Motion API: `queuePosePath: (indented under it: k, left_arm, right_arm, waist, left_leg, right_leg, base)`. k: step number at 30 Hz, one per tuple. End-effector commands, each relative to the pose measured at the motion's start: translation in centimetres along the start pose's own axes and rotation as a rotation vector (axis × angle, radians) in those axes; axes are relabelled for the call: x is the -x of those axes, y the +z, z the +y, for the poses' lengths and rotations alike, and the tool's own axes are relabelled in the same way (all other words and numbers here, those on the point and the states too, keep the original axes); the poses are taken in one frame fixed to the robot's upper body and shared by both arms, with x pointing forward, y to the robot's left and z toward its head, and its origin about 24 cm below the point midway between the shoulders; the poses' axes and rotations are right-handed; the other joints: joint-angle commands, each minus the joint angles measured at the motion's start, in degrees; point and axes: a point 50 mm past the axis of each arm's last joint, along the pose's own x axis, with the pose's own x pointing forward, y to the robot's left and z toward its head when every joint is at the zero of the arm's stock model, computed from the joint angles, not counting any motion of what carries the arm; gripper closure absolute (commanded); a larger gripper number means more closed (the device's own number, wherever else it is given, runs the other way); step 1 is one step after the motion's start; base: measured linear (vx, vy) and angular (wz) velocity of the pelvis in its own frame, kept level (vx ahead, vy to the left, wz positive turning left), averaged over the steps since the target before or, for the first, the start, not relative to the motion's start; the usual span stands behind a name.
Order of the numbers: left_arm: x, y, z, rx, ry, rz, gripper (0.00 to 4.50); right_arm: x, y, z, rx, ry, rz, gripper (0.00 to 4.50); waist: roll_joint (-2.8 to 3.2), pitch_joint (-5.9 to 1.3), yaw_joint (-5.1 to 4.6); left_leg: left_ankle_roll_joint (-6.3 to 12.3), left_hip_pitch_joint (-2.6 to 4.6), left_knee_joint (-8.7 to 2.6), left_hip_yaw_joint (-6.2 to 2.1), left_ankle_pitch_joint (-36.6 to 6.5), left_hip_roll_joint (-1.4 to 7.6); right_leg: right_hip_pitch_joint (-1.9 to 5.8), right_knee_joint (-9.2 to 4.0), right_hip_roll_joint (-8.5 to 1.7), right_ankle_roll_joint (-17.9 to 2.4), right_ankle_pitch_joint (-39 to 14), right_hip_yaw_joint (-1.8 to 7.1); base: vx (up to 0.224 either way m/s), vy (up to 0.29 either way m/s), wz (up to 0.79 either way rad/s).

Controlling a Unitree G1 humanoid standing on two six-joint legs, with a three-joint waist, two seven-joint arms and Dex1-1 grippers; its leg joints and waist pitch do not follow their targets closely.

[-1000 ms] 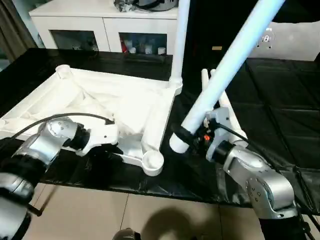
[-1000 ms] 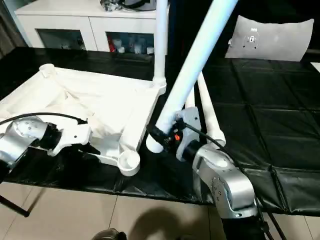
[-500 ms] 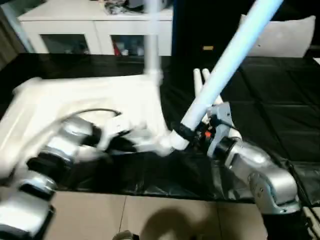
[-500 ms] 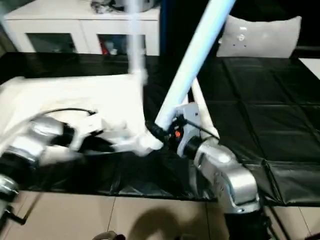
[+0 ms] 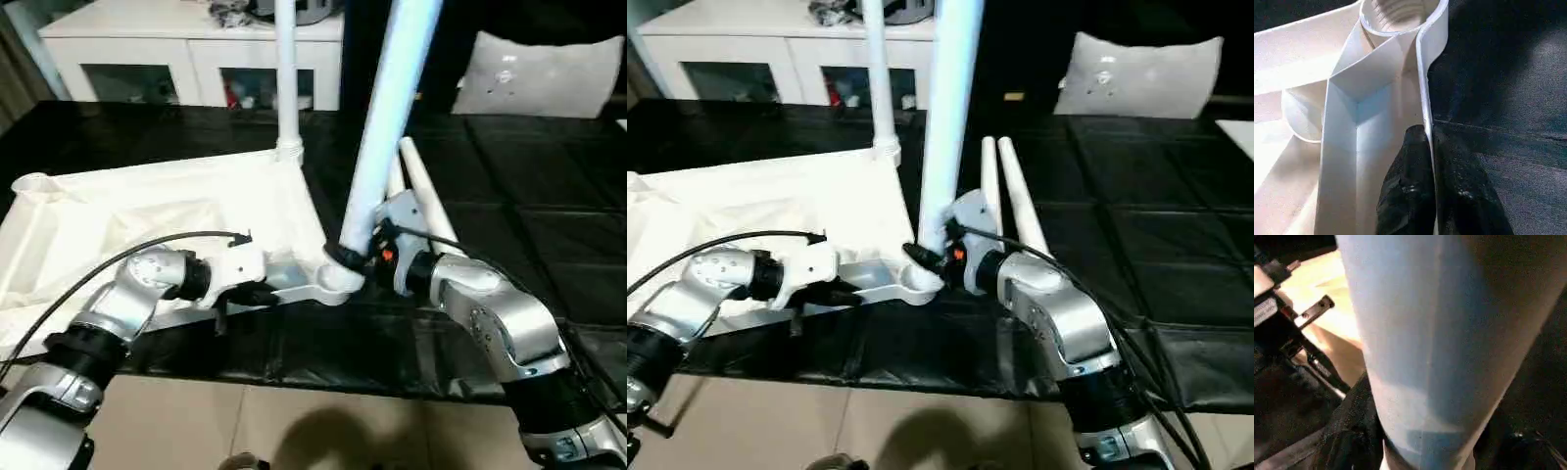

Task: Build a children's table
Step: Rotate table base

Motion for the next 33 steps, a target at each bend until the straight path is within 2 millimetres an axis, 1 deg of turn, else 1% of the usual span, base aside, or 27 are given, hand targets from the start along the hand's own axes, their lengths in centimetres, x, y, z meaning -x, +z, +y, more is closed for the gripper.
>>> queuePosePath:
  k: [1,2,3,5,6,7,8,10,12,14,15,17,20,22,23,25,26,31,32,33]
  left_arm:
    - [-0.4,-1.2,-1.4,0.043,-0.088,0.043,4.5]
    - [-0.3,-1.0,-1.6,0.055,-0.11,0.026,4.5]
    - [-0.3,-1.0,-1.6,0.055,-0.115,0.024,4.5]
    - [-0.3,-0.9,-1.8,0.059,-0.131,0.003,4.5]
    - [-0.3,-0.7,-1.9,0.057,-0.146,-0.014,4.5]
    - [-0.3,-0.7,-1.9,0.057,-0.146,-0.014,4.5]
    - [-0.4,-0.6,-2.0,0.055,-0.157,-0.026,4.5]
    - [-0.5,-0.5,-2.2,0.051,-0.176,-0.032,4.5]
    - [-0.6,-0.4,-2.4,0.045,-0.168,-0.02,4.5]
    - [-0.6,-0.5,-2.0,0.038,-0.135,-0.004,4.5]
    - [-0.6,-0.5,-1.9,0.037,-0.128,-0.001,4.5]
    - [-0.5,-0.5,-1.8,0.035,-0.127,0.001,4.5]
    - [-0.4,-0.5,-1.8,0.031,-0.129,0.002,4.5]
    - [-0.4,-0.5,-1.7,0.033,-0.124,0.004,4.5]
    - [-0.3,-0.6,-1.7,0.03,-0.127,0.013,4.5]
    - [-0.2,-0.6,-1.7,0.03,-0.128,0.014,4.5]
    - [-0.2,-0.6,-1.7,0.028,-0.133,0.01,4.5]
    - [-0.2,-0.3,-1.8,0.02,-0.157,-0.013,4.5]
    - [-0.3,-0.1,-1.9,0.018,-0.171,-0.027,4.5]
    - [-0.3,-0.1,-1.9,0.018,-0.171,-0.027,4.5]
  right_arm:
    - [-0.2,0.0,0.1,0.01,0.023,0.026,2.6]
    - [-0.3,-0.1,0.1,0.0,0.031,0.023,2.6]
    - [-0.3,-0.1,0.1,-0.001,0.033,0.02,2.6]
    - [-0.4,-0.1,0.2,-0.019,0.04,0.007,2.6]
    - [-0.5,-0.1,0.3,-0.024,0.044,0.005,2.6]
    - [-0.5,-0.1,0.3,-0.024,0.044,0.005,2.6]
    - [-0.6,-0.1,0.3,-0.026,0.048,0.004,2.6]
    - [-0.7,-0.2,0.3,-0.026,0.051,0.009,2.6]
    - [-0.8,-0.4,0.4,-0.039,0.07,0.026,2.6]
    - [-0.8,-0.7,0.6,-0.039,0.09,0.05,2.6]
    - [-0.7,-0.8,0.7,-0.037,0.101,0.063,2.6]
    - [-0.6,-1.2,0.7,-0.044,0.112,0.085,2.6]
    - [-0.5,-1.6,0.8,-0.064,0.118,0.097,2.6]
    - [-0.5,-1.6,0.7,-0.066,0.117,0.099,2.6]
    - [-0.3,-1.7,0.7,-0.069,0.122,0.106,2.6]
    - [-0.2,-1.7,0.8,-0.07,0.126,0.109,2.6]
    - [-0.1,-1.8,0.7,-0.067,0.125,0.111,2.6]
    - [-0.3,-1.9,0.6,-0.064,0.117,0.105,2.6]
    - [-0.5,-2.0,0.6,-0.081,0.117,0.097,2.6]
    - [-0.5,-2.0,0.6,-0.081,0.117,0.097,2.6]
  waist:
    - [-0.42,-3.37,0.29]
    - [-0.61,-3.36,0.26]
    - [-0.59,-3.42,0.27]
    - [-0.66,-3.49,0.34]
    - [-0.52,-3.5,0.36]
    - [-0.58,-3.51,0.37]
    - [-0.67,-3.51,0.53]
    - [-0.73,-3.5,0.65]
    - [-0.69,-3.45,0.71]
    - [-0.75,-3.31,0.89]
    - [-0.88,-3.24,0.91]
    - [-0.79,-3.17,1.07]
    - [-0.88,-3.14,1.02]
    - [-0.83,-3.17,0.99]
    - [-0.67,-3.16,0.99]
    - [-0.81,-3.2,1.03]
    - [-0.57,-3.19,1.08]
    - [-0.73,-3.31,1.04]
    - [-0.47,-3.27,1.05]
    - [-0.54,-3.28,1.01]
  left_leg:
    - [-2.96,1.07,-4.66,-0.64,-24.0,1.17]
    - [-3.03,1.21,-4.68,-0.56,-24.6,1.23]
    - [-3.09,1.22,-4.7,-0.62,-24.7,1.23]
    - [-3.26,1.41,-4.72,-0.52,-25.5,1.27]
    - [-3.3,1.37,-4.76,-0.53,-25.5,1.24]
    - [-3.31,1.34,-4.77,-0.49,-25.5,1.23]
    - [-3.29,1.49,-4.74,-0.45,-25.9,1.27]
    - [-3.29,1.34,-4.81,-0.44,-25.5,1.29]
    - [-3.4,1.37,-4.82,-0.43,-25.6,1.31]
    - [-3.4,1.51,-4.78,-0.45,-26.3,1.25]
    - [-3.39,1.51,-4.8,-0.45,-26.5,1.25]
    - [-3.57,1.63,-4.84,-0.62,-27.4,1.25]
    - [-3.76,1.67,-4.85,-0.77,-28.3,1.2]
    - [-3.85,1.72,-4.84,-0.83,-28.7,1.18]
    - [-3.87,1.75,-4.85,-0.83,-28.9,1.18]
    - [-3.78,1.68,-4.86,-0.81,-28.7,1.17]
    - [-3.78,1.68,-4.89,-0.82,-28.5,1.21]
    - [-3.75,1.53,-4.96,-0.71,-27.9,1.26]
    - [-3.79,1.49,-4.99,-0.71,-27.9,1.25]
    - [-3.81,1.46,-4.97,-0.67,-28.0,1.23]
  right_leg:
    - [1.6,-5.07,-2.53,-6.9,-28.4,1.55]
    - [1.35,-5.09,-2.45,-7.2,-27.9,1.58]
    - [1.4,-4.99,-2.49,-7.4,-27.5,1.56]
    - [1.2,-4.93,-2.33,-7.9,-25.9,1.67]
    - [1.26,-4.85,-2.3,-8.2,-25.3,1.67]
    - [1.28,-4.86,-2.31,-8.3,-25.0,1.68]
    - [1.22,-4.83,-2.29,-8.5,-24.6,1.71]
    - [1.36,-4.73,-2.33,-8.6,-24.3,1.72]
    - [1.36,-4.82,-2.39,-8.4,-25.0,1.75]
    - [1.24,-5.15,-2.44,-7.4,-27.6,1.73]
    - [1.17,-5.25,-2.43,-7.1,-28.5,1.72]
    - [1.03,-5.52,-2.52,-5.9,-31.2,1.64]
    - [0.89,-5.83,-2.52,-5.0,-33.1,1.55]
    - [0.81,-5.89,-2.53,-4.8,-33.5,1.51]
    - [0.74,-5.95,-2.5,-4.8,-33.4,1.54]
    - [0.81,-5.89,-2.48,-5.0,-32.8,1.56]
    - [0.75,-5.81,-2.49,-5.2,-32.2,1.61]
    - [0.9,-5.52,-2.41,-6.1,-29.6,1.66]
    - [0.89,-5.44,-2.44,-6.5,-29.0,1.69]
    - [0.88,-5.49,-2.44,-6.6,-29.0,1.68]
  base:
    - [0.0,0.0,0.0]
    - [0.0,0.0,0.0]
    - [0.0,0.0,0.0]
    - [0.0,0.0,0.0]
    - [0.0,0.0,0.0]
    - [0.0,0.0,0.0]
    - [0.0,0.0,0.0]
    - [0.0,0.0,0.0]
    - [0.0,0.0,0.0]
    - [0.0,0.0,0.0]
    - [0.0,0.0,0.0]
    - [0.0,0.0,0.0]
    - [0.0,0.0,0.0]
    - [0.0,0.0,0.0]
    - [0.0,0.0,0.0]
    - [0.0,0.0,0.0]
    - [0.0,0.0,0.0]
    - [0.0,0.0,0.0]
    - [0.0,0.0,0.0]
    - [0.0,0.0,0.0]
